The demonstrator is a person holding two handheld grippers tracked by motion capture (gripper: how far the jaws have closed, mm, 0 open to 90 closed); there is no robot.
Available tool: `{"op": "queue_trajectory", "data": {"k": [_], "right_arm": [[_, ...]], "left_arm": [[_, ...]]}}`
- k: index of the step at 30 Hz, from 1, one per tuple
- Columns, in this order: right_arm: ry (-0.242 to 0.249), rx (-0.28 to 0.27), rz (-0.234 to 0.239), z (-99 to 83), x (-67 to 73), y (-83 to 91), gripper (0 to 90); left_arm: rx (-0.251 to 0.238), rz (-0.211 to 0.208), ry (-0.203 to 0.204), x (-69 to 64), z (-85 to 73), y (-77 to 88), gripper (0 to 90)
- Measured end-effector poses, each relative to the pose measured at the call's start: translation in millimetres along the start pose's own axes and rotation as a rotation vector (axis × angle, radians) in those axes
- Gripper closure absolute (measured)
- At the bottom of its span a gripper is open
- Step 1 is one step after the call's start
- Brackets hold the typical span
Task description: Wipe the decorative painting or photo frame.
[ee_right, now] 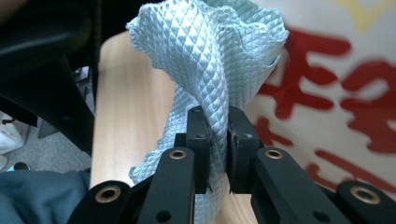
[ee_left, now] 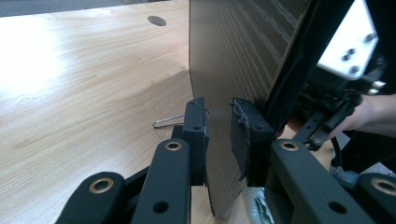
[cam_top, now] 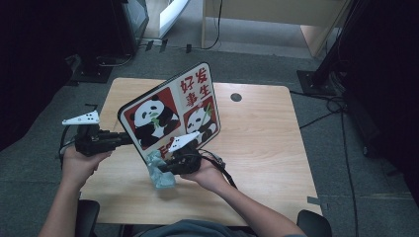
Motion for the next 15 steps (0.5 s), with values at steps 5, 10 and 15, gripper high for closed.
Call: {"op": "queue_trajectory", "data": {"k": [5,10,15], "right_arm": [[0.017,-0.006,0.023,10.4,11.4,-0.1,82.3],[0.039,0.013,0.043,13.6,21.7,-5.7,82.3],[0.059,0.028,0.063,15.8,27.4,-13.8,82.2]], "left_arm": [[0.002,0.000,0.002,0.5,0.1,0.0,76.3],[0.004,0.002,0.000,0.7,0.2,0.0,76.2],[0.002,0.007,-0.001,0.5,0.6,0.4,76.0]]}}
Point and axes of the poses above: each handheld gripper's, and its own axes: y roughly backward along the jaws, z roughly out of its top, x roughly to its left, the point moved 8 cm from there along -y, roughly forward along the jaws, and after that the axes turned 2 degrees about x, right-handed, at the moved point
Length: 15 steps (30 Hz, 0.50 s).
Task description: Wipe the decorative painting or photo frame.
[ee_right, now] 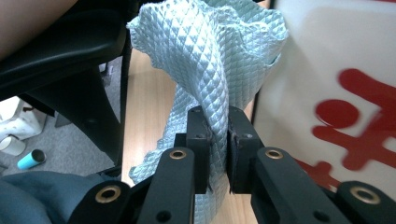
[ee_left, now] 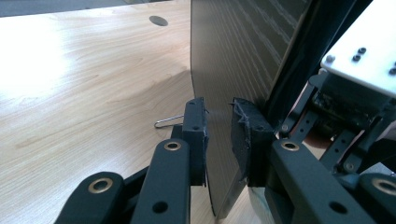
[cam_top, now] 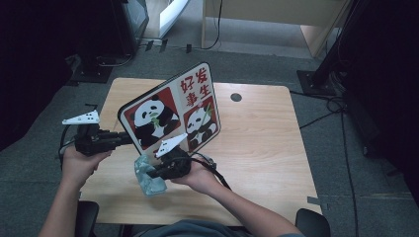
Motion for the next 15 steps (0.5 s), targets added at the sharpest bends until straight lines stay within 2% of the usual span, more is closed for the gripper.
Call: {"op": "queue_trajectory", "data": {"k": [7,15], "right_arm": [[0.013,0.031,0.027,-1.4,5.6,-13.2,82.3],[-0.025,0.082,0.008,-16.7,-7.5,-26.8,82.5]], "left_arm": [[-0.005,0.001,0.003,-0.3,0.8,0.7,76.0],[-0.007,0.005,0.002,-0.3,0.7,0.7,75.9]]}}
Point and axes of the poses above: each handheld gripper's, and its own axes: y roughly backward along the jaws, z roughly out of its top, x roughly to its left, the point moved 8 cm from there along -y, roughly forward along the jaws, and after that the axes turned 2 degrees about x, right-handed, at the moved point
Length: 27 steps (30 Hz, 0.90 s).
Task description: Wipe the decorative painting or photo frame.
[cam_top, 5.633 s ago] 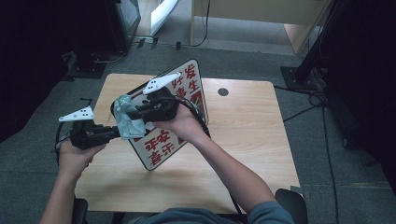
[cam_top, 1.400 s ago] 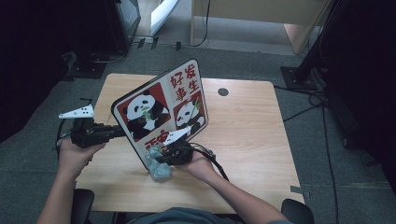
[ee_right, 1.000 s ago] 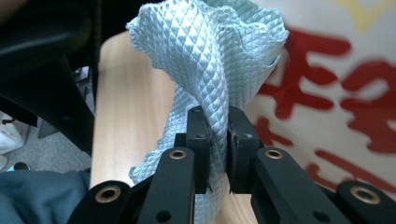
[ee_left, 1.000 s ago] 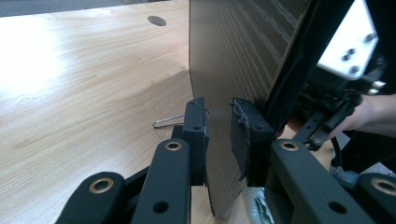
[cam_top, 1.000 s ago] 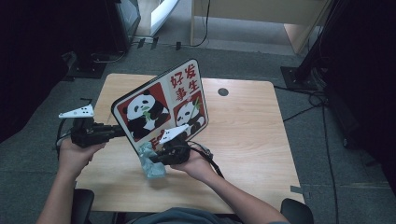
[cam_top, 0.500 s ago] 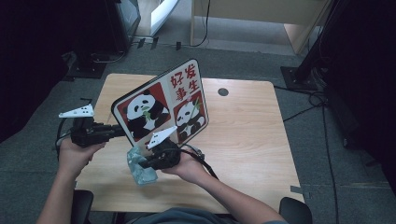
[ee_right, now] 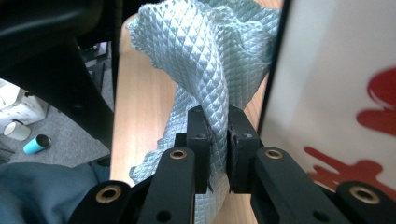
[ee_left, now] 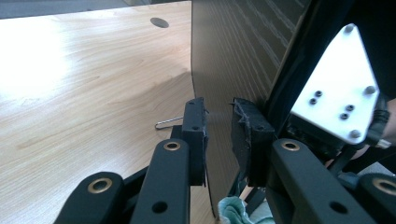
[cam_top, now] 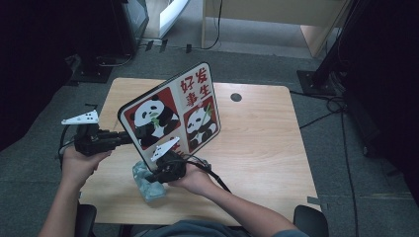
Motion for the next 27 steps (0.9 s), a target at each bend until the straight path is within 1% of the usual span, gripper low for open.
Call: {"op": "queue_trajectory", "data": {"k": [4,16,19,22,26,27], "right_arm": [[-0.015,0.001,-0.014,-4.0,-5.7,0.4,82.6],[-0.029,0.020,-0.011,-10.0,-9.1,-3.5,82.7],[-0.034,0.020,-0.018,-9.7,-8.4,-0.8,82.7],[-0.028,0.015,-0.027,-9.2,-8.7,1.8,82.7],[-0.042,0.009,-0.027,-8.6,-9.4,4.6,82.8],[-0.039,0.008,-0.029,-8.3,-9.7,5.4,82.8]], "left_arm": [[0.000,-0.001,-0.001,0.0,0.0,0.0,75.9],[0.002,0.000,-0.004,-0.9,-0.6,-0.1,75.9],[0.002,0.001,-0.003,-0.7,-0.8,0.1,75.7],[0.001,0.001,-0.003,-0.5,-0.7,0.2,75.4],[0.001,0.009,-0.006,0.8,-1.4,0.4,74.7],[-0.002,0.012,-0.004,1.4,-1.4,0.6,73.8]]}}
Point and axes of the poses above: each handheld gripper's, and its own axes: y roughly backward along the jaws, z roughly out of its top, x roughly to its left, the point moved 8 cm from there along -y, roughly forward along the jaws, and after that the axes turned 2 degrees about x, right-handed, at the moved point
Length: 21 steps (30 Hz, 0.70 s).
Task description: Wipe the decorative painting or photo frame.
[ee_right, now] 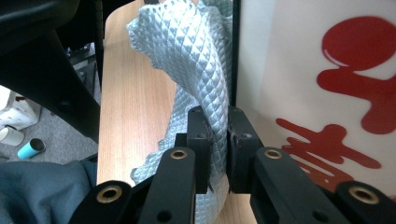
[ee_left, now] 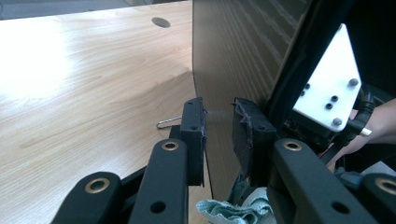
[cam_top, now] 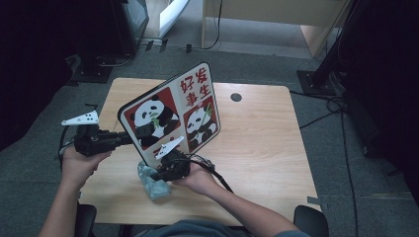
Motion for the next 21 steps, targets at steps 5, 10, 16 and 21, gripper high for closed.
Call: {"op": "queue_trajectory", "data": {"k": [5,10,16,21], "right_arm": [[-0.013,-0.011,0.000,1.5,0.1,2.9,82.8],[-0.012,-0.017,-0.001,2.9,-0.3,5.3,82.9],[-0.020,-0.031,0.001,5.9,-0.1,9.1,82.9],[-0.020,-0.036,0.000,7.0,0.2,10.2,82.9]], "left_arm": [[-0.004,0.016,0.010,4.7,-1.4,1.5,72.0],[-0.001,0.020,0.013,5.2,-2.4,0.1,69.5],[-0.001,0.020,0.017,6.9,-3.3,-1.1,62.8],[-0.024,0.043,-0.005,7.8,-2.5,-0.5,55.0]]}}
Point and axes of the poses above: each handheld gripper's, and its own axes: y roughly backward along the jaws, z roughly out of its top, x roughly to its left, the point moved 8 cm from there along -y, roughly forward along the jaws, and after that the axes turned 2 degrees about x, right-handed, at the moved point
